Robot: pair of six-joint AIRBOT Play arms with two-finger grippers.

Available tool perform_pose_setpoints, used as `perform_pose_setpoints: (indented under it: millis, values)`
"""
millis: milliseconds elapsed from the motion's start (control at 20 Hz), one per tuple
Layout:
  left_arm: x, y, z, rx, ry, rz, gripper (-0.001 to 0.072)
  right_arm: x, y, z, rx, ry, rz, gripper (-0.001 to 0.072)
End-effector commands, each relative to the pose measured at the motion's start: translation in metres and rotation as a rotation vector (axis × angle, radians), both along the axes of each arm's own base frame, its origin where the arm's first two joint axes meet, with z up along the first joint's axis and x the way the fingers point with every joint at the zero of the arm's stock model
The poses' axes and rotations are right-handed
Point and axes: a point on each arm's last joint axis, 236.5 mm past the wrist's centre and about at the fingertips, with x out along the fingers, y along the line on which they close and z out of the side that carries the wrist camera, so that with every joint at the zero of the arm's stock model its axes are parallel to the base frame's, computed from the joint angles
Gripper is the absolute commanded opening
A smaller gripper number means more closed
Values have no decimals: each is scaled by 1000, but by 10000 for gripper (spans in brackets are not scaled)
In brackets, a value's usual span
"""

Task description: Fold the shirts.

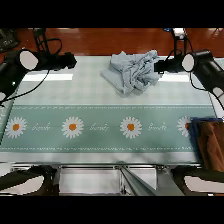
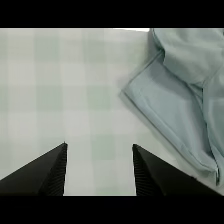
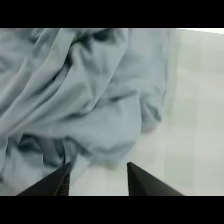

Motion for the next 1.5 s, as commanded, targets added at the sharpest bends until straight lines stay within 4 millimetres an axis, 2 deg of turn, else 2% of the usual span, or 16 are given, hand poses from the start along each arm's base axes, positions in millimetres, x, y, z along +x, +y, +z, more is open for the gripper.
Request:
perform_pose_setpoints:
  millis: [0,100,200,350,500,550,650,700,800,850,950,1050,1150,1250,1350,1450]
  values:
    - [13,12,16,-21,-58,45,505,43,9,-26,91,29,21,410]
    - [9,13,10,-16,-26,41,505,65,23,-56,137,86,59,410]
    - [2,12,2,-9,14,31,505,77,36,-89,148,147,109,410]
    - [-8,11,-8,0,74,16,505,69,48,-135,181,284,141,410]
    - [-19,5,-15,-25,131,3,505,53,45,-159,156,389,155,400]
    - [-21,4,-13,-18,134,-23,505,51,41,-161,135,398,156,322]
    - [-24,10,3,7,143,-55,505,47,37,-158,114,416,176,50]
    - [-28,17,16,13,156,-60,505,46,36,-151,112,421,190,21]
    - [-43,32,45,42,173,-85,505,53,37,-119,111,375,198,20]
    - [-56,42,56,53,191,-90,505,62,39,-89,117,307,201,20]
    - [-89,60,61,55,260,-75,505,77,39,-12,120,130,201,20]
    - [-118,67,57,19,312,-60,505,74,38,72,117,-41,207,20]
    - [-146,63,47,-13,334,-60,505,58,38,149,108,-190,229,20]
    - [-173,47,36,-70,343,-82,505,32,39,214,108,-308,257,20]
    - [-195,36,25,-99,324,-96,505,4,43,269,117,-415,285,20]
    - [-211,34,12,-105,291,-80,505,-26,47,323,139,-537,315,20]
